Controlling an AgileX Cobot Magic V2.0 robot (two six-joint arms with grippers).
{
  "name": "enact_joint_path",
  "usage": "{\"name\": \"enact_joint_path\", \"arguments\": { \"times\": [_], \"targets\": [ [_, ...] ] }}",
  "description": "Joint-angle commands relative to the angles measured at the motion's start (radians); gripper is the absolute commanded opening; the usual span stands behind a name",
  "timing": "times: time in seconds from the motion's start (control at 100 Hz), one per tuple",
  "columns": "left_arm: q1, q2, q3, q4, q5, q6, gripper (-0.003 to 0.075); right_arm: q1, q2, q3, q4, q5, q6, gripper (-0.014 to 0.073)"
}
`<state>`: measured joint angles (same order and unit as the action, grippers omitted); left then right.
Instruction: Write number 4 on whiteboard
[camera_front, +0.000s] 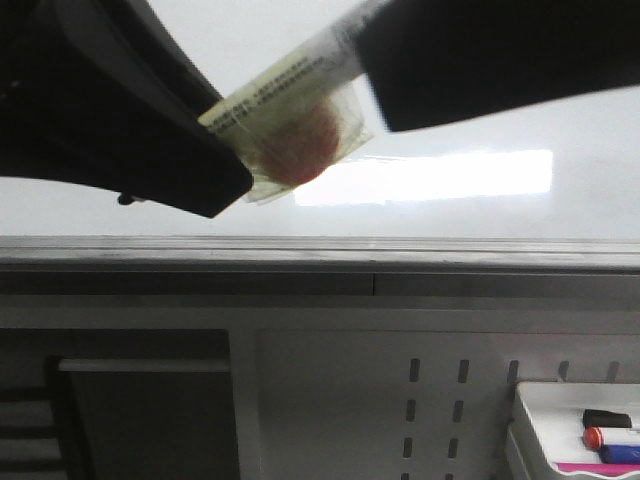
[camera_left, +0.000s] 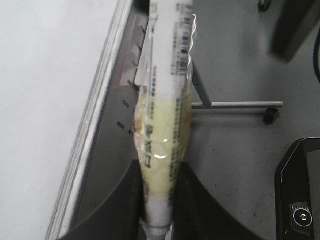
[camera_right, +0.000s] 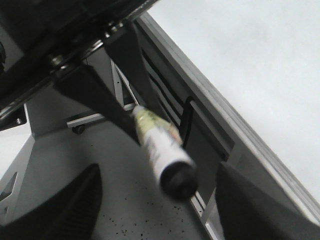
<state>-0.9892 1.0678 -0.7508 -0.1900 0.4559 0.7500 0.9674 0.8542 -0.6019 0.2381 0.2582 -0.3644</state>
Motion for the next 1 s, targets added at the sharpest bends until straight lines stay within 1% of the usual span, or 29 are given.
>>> {"name": "enact_joint_path", "arguments": {
  "times": [0.0, 0.12, 0.21, 0.42, 0.49, 0.53, 0.54, 0.55, 0.56, 0.59, 0.61, 0.69, 0.74, 0.78, 0.83, 0.87, 0.89, 0.92, 0.93, 0.95, 0.97, 0.99],
  "targets": [
    [-0.025, -0.022, -0.025, -0.006, -0.047, 0.021, -0.002, 0.001, 0.045, -0.065, 0.002, -0.078, -0.015, 0.0437],
    [-0.035, -0.022, -0.025, -0.006, -0.047, 0.023, -0.002, 0.014, 0.094, -0.098, 0.002, -0.078, -0.015, 0.0435],
    [-0.035, -0.022, -0.025, -0.006, -0.049, 0.023, -0.002, 0.039, 0.12, -0.112, 0.002, -0.085, -0.015, 0.0402],
    [-0.035, -0.022, -0.025, -0.006, -0.05, 0.023, -0.002, 0.054, 0.157, -0.112, 0.002, -0.072, -0.015, 0.0213],
    [-0.035, -0.022, -0.025, -0.006, -0.05, 0.023, -0.002, 0.054, 0.157, -0.112, 0.002, -0.085, -0.015, 0.0123],
    [-0.035, -0.022, -0.025, -0.006, -0.05, 0.023, -0.002, 0.054, 0.157, -0.112, 0.002, -0.089, -0.015, 0.0047],
    [-0.035, -0.022, -0.025, -0.006, -0.05, 0.023, -0.002, 0.054, 0.157, -0.112, 0.002, -0.089, -0.015, 0.0047],
    [-0.035, -0.022, -0.025, -0.006, -0.05, 0.023, -0.002, 0.054, 0.157, -0.112, 0.002, -0.09, -0.015, 0.0012],
    [-0.035, -0.022, -0.025, -0.006, -0.05, 0.023, -0.002, 0.054, 0.157, -0.112, 0.002, -0.09, -0.015, 0.0012],
    [-0.035, -0.022, -0.025, -0.006, -0.053, 0.023, -0.002, 0.054, 0.157, -0.112, 0.002, -0.09, -0.015, -0.0046],
    [-0.035, -0.022, -0.025, -0.006, -0.058, 0.023, -0.002, 0.054, 0.157, -0.112, 0.002, -0.09, -0.015, -0.0067],
    [-0.033, -0.022, -0.025, -0.006, -0.073, 0.018, -0.0018, 0.054, 0.157, -0.112, 0.002, -0.086, -0.015, -0.0067],
    [-0.033, -0.026, -0.025, -0.006, -0.082, 0.014, 0.0001, 0.054, 0.157, -0.112, 0.002, -0.086, -0.015, -0.0067],
    [-0.033, -0.028, -0.025, -0.006, -0.095, 0.014, 0.0046, 0.054, 0.157, -0.112, 0.002, -0.088, -0.015, -0.0067],
    [-0.033, -0.036, -0.025, -0.006, -0.111, 0.012, 0.0134, 0.054, 0.157, -0.112, 0.0, -0.088, -0.015, -0.0067],
    [-0.033, -0.041, -0.025, -0.006, -0.126, 0.012, 0.0235, 0.052, 0.157, -0.112, 0.0, -0.088, -0.015, -0.0066],
    [-0.033, -0.05, -0.025, -0.006, -0.131, 0.01, 0.0307, 0.052, 0.157, -0.112, -0.002, -0.086, -0.015, -0.0066],
    [-0.033, -0.054, -0.025, -0.006, -0.136, 0.004, 0.0361, 0.052, 0.157, -0.112, -0.002, -0.086, -0.015, -0.0066],
    [-0.033, -0.058, -0.025, -0.006, -0.138, 0.001, 0.0395, 0.052, 0.157, -0.112, -0.004, -0.086, -0.015, -0.0066],
    [-0.033, -0.066, -0.025, -0.006, -0.141, -0.002, 0.0427, 0.052, 0.157, -0.112, -0.005, -0.086, -0.015, -0.0066],
    [-0.031, -0.074, -0.025, -0.003, -0.145, -0.009, 0.0482, 0.052, 0.157, -0.112, -0.008, -0.086, -0.015, -0.0066],
    [-0.029, -0.079, -0.025, -0.003, -0.147, -0.008, 0.0503, 0.052, 0.157, -0.112, -0.008, -0.086, -0.015, -0.0066]
  ]
}}
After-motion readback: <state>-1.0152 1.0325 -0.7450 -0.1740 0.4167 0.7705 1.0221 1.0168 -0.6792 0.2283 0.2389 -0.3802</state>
